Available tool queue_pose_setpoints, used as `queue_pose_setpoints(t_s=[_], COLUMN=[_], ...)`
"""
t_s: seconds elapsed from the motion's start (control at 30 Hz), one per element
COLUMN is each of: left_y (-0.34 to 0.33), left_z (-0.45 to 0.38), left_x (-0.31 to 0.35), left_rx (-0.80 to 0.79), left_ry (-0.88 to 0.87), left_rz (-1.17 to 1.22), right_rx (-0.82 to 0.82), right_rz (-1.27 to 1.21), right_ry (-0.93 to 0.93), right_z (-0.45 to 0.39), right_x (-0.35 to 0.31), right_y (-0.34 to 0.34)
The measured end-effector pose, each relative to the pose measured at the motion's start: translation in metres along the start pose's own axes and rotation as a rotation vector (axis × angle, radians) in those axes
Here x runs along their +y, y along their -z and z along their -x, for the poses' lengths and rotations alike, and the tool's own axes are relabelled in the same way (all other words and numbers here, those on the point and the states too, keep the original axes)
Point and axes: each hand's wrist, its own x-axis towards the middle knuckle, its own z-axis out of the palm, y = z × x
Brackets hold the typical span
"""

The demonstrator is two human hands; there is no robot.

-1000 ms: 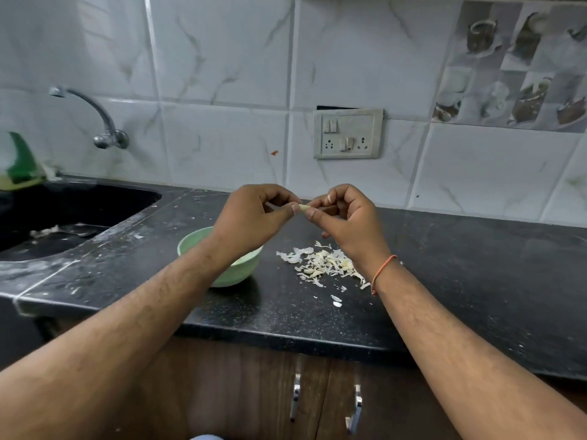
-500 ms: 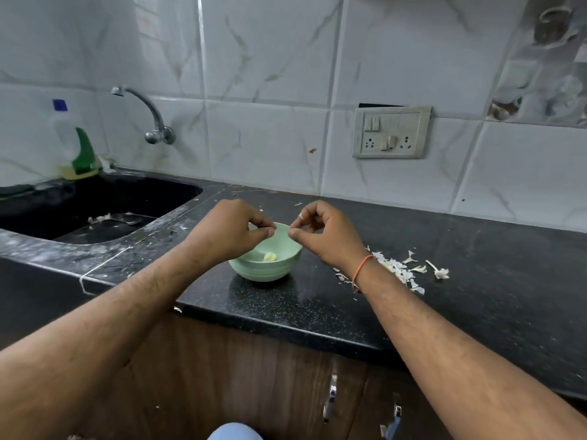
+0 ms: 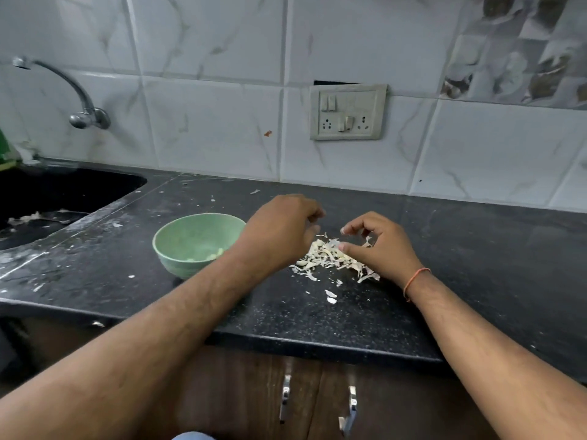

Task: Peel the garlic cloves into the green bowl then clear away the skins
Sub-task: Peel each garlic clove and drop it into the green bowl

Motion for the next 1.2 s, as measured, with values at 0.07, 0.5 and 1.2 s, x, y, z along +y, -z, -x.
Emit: queue_pose_setpoints(t_s=[0.07, 0.5, 1.2], left_y=[-0.030, -0.083, -0.088], left_z=[-0.013, -0.056, -0.050], left_x=[0.004, -0.031, -0.038], left_rx=[-0.101, -0.273, -0.250], left_ry=[0.048, 0.230, 0.228], left_rz=[-0.053, -0.092, -0.017], right_rx=[-0.001, -0.017, 0.005], right_rz=[0.056, 0.087, -0.046], right_ry=[0.032, 0.109, 0.104], right_z=[-0.002, -0.018, -0.021], right_x=[0.008, 0.024, 0.023], right_y=[0.004, -0.004, -0.006])
